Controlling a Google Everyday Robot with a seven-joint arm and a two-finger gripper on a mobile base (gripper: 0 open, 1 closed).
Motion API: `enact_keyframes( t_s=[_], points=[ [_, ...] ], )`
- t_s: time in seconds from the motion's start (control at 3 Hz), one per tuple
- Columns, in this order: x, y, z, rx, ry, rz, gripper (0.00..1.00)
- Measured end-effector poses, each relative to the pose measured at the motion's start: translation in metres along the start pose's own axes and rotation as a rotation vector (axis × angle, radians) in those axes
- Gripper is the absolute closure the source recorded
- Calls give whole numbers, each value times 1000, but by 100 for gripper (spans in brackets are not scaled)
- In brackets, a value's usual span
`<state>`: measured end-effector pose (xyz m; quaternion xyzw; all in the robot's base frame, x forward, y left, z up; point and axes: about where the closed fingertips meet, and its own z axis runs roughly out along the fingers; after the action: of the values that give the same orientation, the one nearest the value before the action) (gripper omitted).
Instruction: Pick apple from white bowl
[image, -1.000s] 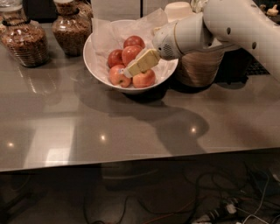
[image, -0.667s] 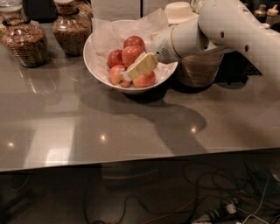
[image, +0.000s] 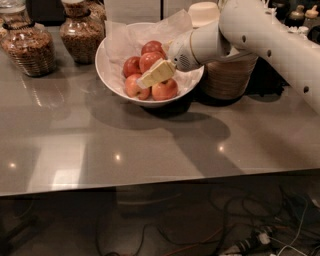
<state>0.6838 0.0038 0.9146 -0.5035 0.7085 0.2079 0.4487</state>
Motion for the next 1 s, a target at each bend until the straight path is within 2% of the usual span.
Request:
enact_keyframes(
  t_s=[0.33,0.67,1.0],
  points=[
    [-4,-4,6,-7,-4,-3,23],
    [-3,-4,8,-12,-2,0,42],
    [0,-1,7,-15,5,14,65]
  ],
)
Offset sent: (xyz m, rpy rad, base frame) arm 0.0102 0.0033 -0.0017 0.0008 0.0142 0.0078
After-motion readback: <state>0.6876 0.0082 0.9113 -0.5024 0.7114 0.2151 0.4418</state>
